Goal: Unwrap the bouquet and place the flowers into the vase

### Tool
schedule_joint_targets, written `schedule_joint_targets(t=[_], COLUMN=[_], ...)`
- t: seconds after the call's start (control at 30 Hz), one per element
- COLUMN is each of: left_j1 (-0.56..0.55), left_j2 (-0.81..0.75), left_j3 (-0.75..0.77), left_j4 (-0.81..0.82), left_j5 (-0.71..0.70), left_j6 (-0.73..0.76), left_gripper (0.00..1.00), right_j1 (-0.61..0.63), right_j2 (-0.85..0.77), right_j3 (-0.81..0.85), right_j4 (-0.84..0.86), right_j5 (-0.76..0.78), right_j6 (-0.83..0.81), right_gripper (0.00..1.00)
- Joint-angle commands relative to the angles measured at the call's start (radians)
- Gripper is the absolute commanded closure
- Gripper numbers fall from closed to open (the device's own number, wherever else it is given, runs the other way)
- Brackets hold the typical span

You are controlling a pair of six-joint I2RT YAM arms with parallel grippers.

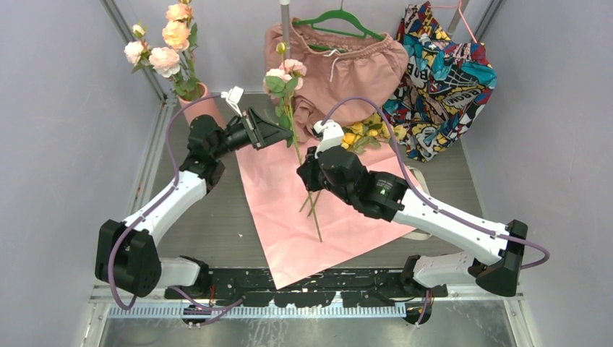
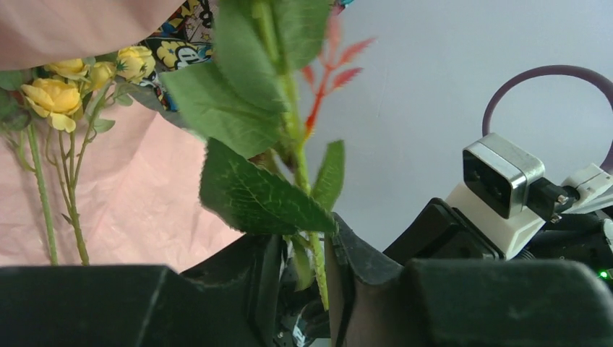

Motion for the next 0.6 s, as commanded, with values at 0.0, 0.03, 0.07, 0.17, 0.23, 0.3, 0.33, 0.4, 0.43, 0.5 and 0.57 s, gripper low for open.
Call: schedule_joint_targets(t=[0.0, 0.03, 0.07, 0.17, 0.23, 0.3, 0.33, 0.4, 0.43, 0.5, 0.57], left_j1=[-0.010, -0.012, -0.016, -0.032, -0.042, -0.048, -0.049, -0.049, -0.049, -0.047, -0.044], left_j2=[0.036, 0.050, 0.070, 0.106, 0.118, 0.123, 0.124, 0.120, 0.117, 0.108, 0.091], left_j3=[-0.006, -0.011, -0.014, -0.013, -0.011, -0.011, -0.010, -0.010, -0.010, -0.008, 0.006], left_j4=[0.159, 0.195, 0.238, 0.305, 0.316, 0.326, 0.326, 0.326, 0.326, 0.311, 0.243], left_j5=[0.053, 0.058, 0.064, 0.074, 0.074, 0.075, 0.077, 0.079, 0.080, 0.081, 0.070], left_j6=[-0.063, -0.085, -0.110, -0.142, -0.145, -0.147, -0.147, -0.144, -0.140, -0.126, -0.074], left_gripper=[0.73, 0.73, 0.72, 0.76, 0.76, 0.85, 0.96, 1.00, 1.00, 1.00, 1.00], right_j1=[0.007, 0.008, 0.007, 0.008, 0.008, 0.007, 0.008, 0.008, 0.008, 0.008, 0.008], right_j2=[-0.041, -0.043, -0.043, -0.046, -0.049, -0.049, -0.049, -0.055, -0.057, -0.062, -0.072], right_j3=[0.004, 0.001, -0.002, -0.008, -0.011, -0.011, -0.011, -0.014, -0.015, -0.017, -0.022], right_j4=[0.040, 0.038, 0.038, 0.040, 0.038, 0.035, 0.035, 0.035, 0.035, 0.035, 0.034], right_j5=[0.023, 0.023, 0.027, 0.029, 0.035, 0.037, 0.037, 0.036, 0.037, 0.040, 0.055], right_j6=[-0.010, -0.010, -0.009, -0.009, -0.011, -0.012, -0.012, -0.012, -0.012, -0.012, -0.009], right_gripper=[0.99, 0.99, 0.99, 0.99, 0.99, 0.99, 0.99, 0.99, 0.99, 0.99, 0.97])
